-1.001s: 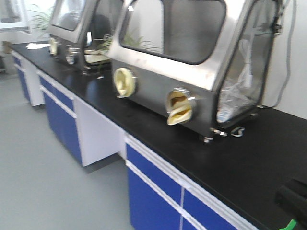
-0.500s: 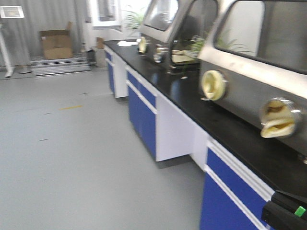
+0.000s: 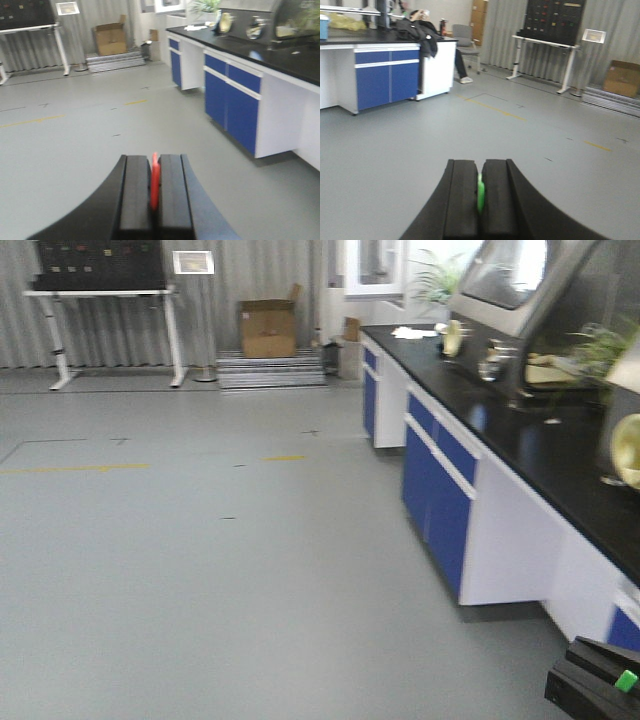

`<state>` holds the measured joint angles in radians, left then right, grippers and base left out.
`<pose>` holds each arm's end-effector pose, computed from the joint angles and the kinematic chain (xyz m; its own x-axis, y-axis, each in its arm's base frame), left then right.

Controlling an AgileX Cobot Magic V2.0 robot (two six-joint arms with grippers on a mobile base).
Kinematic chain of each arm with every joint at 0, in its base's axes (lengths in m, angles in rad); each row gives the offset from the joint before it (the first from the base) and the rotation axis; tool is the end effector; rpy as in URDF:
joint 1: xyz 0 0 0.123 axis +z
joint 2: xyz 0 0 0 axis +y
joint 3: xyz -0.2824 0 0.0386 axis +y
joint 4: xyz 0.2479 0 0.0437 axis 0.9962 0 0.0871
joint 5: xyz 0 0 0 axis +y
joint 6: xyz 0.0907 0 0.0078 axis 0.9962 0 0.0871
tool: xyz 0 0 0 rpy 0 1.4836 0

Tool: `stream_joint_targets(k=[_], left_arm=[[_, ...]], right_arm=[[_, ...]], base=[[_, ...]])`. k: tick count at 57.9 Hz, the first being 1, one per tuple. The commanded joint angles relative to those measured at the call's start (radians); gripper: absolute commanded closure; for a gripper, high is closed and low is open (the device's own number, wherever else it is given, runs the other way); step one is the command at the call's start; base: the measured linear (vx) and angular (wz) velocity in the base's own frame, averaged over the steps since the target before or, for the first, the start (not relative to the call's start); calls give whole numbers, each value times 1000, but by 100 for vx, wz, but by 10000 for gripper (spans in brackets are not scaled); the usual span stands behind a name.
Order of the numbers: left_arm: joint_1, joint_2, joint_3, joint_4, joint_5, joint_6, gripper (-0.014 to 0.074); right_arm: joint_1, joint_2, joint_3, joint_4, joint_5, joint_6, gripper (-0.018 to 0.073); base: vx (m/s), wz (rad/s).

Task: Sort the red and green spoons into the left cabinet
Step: 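Drive the base along the bench holding both spoons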

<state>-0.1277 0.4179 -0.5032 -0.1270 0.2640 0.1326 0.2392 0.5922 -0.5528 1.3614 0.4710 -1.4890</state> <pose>0.0903 -0.0146 0.3293 -0.0870 0.0212 -0.9960 0.1608 0.9870 0.0070 0.1051 0.0673 0.3418 0.0422 -0.1297 -0.9907 -0.6439 0.7547 -0.1262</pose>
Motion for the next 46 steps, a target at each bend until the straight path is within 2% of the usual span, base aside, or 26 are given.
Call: stream_joint_targets(k=[1, 21, 46], left_arm=[[-2, 5, -28, -8, -85, -7, 600], [-2, 5, -28, -8, -85, -7, 600], [-2, 5, -28, -8, -85, -7, 600]], right_arm=[[0, 1, -25, 39, -12, -1, 562], [0, 1, -25, 39, -12, -1, 562], [0, 1, -25, 39, -12, -1, 562]], base=[[22, 51], [27, 43], [40, 15]])
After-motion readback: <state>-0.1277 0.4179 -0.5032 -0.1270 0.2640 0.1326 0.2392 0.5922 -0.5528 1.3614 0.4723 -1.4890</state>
